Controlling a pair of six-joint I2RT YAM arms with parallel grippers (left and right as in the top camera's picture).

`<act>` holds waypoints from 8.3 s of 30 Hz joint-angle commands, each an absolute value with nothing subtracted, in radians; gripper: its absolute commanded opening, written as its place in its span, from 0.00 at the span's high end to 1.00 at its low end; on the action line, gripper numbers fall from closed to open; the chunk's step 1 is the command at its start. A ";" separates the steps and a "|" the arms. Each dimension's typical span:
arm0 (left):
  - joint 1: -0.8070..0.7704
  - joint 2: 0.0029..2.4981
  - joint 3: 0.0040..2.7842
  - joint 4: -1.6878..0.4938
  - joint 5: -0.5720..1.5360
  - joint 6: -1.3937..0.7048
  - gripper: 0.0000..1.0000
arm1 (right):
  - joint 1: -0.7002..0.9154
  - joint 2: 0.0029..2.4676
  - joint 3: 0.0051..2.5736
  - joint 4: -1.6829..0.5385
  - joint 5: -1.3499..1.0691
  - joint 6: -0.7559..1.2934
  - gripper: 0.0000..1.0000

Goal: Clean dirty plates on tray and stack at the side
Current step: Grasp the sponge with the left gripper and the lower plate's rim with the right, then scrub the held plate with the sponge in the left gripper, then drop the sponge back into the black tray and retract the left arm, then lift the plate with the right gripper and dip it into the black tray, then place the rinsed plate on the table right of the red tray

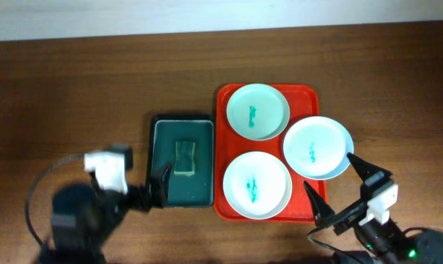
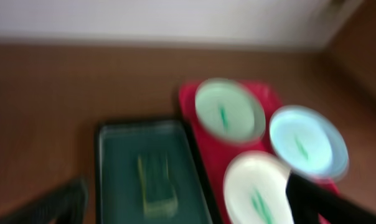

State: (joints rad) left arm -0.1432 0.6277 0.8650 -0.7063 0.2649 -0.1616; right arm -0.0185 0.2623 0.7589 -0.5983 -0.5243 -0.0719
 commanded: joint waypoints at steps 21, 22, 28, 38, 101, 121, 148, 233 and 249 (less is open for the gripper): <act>-0.305 1.819 1.306 -1.065 0.062 -0.246 0.38 | -0.012 1.208 0.894 -1.199 -0.555 0.047 0.35; -0.305 1.887 1.306 -1.048 0.100 -0.245 0.41 | -0.012 1.207 0.885 -1.188 -0.525 0.065 0.36; -0.305 2.057 1.306 -0.995 0.152 -0.246 1.00 | -0.012 1.207 0.885 -1.078 -0.455 0.141 0.39; -0.310 2.033 1.488 -1.113 0.032 -0.226 0.41 | -0.012 1.207 0.885 -1.051 -0.429 0.140 0.39; -0.664 1.828 1.424 -0.886 0.277 -0.338 1.00 | 0.169 1.570 0.708 -0.562 -0.224 0.505 0.95; -0.643 2.143 1.495 -0.999 -0.007 -0.456 1.00 | 0.169 1.570 0.708 -0.580 -0.223 0.505 0.95; -0.682 2.147 1.561 -1.087 -0.209 -0.437 1.00 | 0.169 1.570 0.708 -0.587 -0.223 0.502 0.95; 0.090 1.374 1.524 -1.269 0.064 -0.313 0.01 | 1.127 1.518 1.262 -0.609 1.029 0.030 0.96; 0.090 1.374 1.524 -1.269 0.064 -0.313 0.01 | 0.839 1.472 1.319 -0.674 0.084 0.412 0.96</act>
State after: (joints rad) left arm 0.0864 1.3800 1.5150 -1.2686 0.0566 -0.3141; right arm 0.9611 1.5425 1.2457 -0.6460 0.4133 0.3122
